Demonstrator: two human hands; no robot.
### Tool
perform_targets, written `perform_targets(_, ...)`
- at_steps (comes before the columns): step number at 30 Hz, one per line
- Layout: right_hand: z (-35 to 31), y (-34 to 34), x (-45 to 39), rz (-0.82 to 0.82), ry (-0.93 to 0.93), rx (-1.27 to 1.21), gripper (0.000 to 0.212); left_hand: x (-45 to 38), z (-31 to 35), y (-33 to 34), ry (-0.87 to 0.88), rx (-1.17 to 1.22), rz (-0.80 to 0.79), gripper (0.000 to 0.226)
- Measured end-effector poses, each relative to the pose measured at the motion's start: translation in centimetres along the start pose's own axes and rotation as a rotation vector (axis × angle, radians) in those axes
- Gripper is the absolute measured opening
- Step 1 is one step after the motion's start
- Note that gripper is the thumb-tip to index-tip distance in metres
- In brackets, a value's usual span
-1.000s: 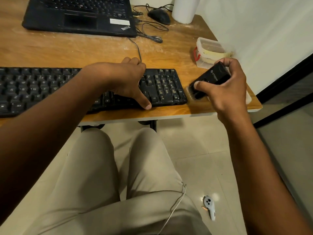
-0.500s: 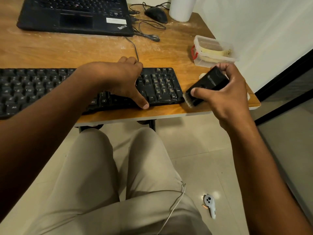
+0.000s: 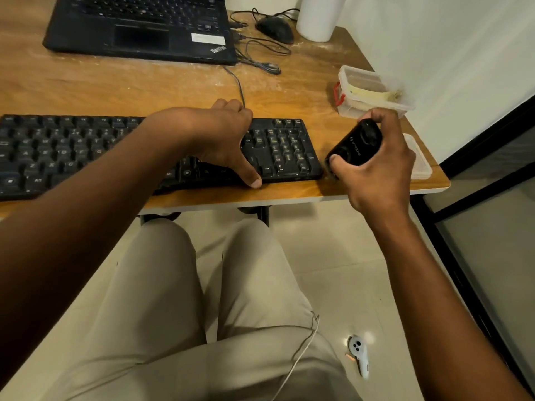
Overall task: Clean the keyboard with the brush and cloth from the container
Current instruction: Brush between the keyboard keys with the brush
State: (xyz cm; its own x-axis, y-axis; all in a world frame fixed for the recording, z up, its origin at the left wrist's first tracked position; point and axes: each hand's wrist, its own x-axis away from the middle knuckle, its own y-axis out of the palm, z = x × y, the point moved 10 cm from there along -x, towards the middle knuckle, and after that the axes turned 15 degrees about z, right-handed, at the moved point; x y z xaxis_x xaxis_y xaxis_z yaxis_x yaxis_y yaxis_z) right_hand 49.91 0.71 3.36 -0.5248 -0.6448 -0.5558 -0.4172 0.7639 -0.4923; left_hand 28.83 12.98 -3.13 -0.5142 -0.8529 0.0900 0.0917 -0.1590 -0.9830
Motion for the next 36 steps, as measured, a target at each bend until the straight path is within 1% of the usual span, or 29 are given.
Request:
perform_targets(3,-1.4,-0.2,0.3,0.031,-0.026,-0.075,0.058,0.0,-0.1,0.0,0.005,0.001,0.0,0.136)
perform_targets(6,-3.6,1.9,1.9,-0.076,-0.081,-0.148,0.057,0.0,0.0,-0.1,0.004,-0.002,0.001,0.136)
perform_targets(8,-3.9,2.9,2.5,-0.134,-0.125,-0.107,0.059,-0.1,0.1,0.0,0.008,-0.011,0.001,0.135)
perform_targets(10,-3.0,2.7,1.7,-0.115,-0.108,-0.051,0.061,-0.1,0.0,0.0,0.008,-0.004,-0.002,0.134)
perform_targets(13,-2.0,1.9,-0.9,-0.035,-0.085,0.042,0.062,0.1,0.0,0.0,0.013,0.005,-0.002,0.133)
perform_targets(15,-2.5,2.0,-2.3,0.002,-0.068,0.005,0.061,0.0,0.1,-0.1,0.014,0.002,-0.001,0.133)
perform_targets(18,-4.0,4.1,-3.2,-0.015,-0.088,-0.072,0.062,0.0,0.1,0.0,0.015,0.0,-0.002,0.132)
perform_targets(21,-4.9,6.8,-2.8,-0.099,-0.121,-0.053,0.062,0.0,0.0,0.0,0.01,0.005,0.001,0.132)
perform_targets(23,-4.5,7.3,-2.0,-0.158,-0.118,-0.023,0.061,-0.1,0.0,0.0,0.014,0.013,0.004,0.132)
perform_targets(26,-3.7,5.3,-0.6,-0.229,-0.097,0.007,0.059,-0.1,-0.2,0.2,0.019,0.034,0.004,0.132)
perform_targets(29,-3.4,3.6,0.3,-0.335,-0.083,0.025,0.06,-0.2,-0.3,0.3,0.022,0.041,0.003,0.131)
perform_targets(30,-3.4,3.4,0.0,-0.344,-0.072,0.02,0.061,-0.2,-0.3,0.3,0.024,0.038,0.003,0.131)
perform_targets(31,-3.6,3.3,-0.6,-0.325,-0.066,0.011,0.06,-0.2,-0.3,0.3,0.026,0.034,0.003,0.131)
perform_targets(33,-4.0,3.7,-2.4,-0.232,-0.06,-0.008,0.062,-0.2,-0.2,0.3,0.026,0.028,0.005,0.13)
perform_targets(36,-4.3,5.9,-4.5,-0.118,-0.039,-0.031,0.066,-0.1,-0.1,0.2,0.017,0.032,0.002,0.129)
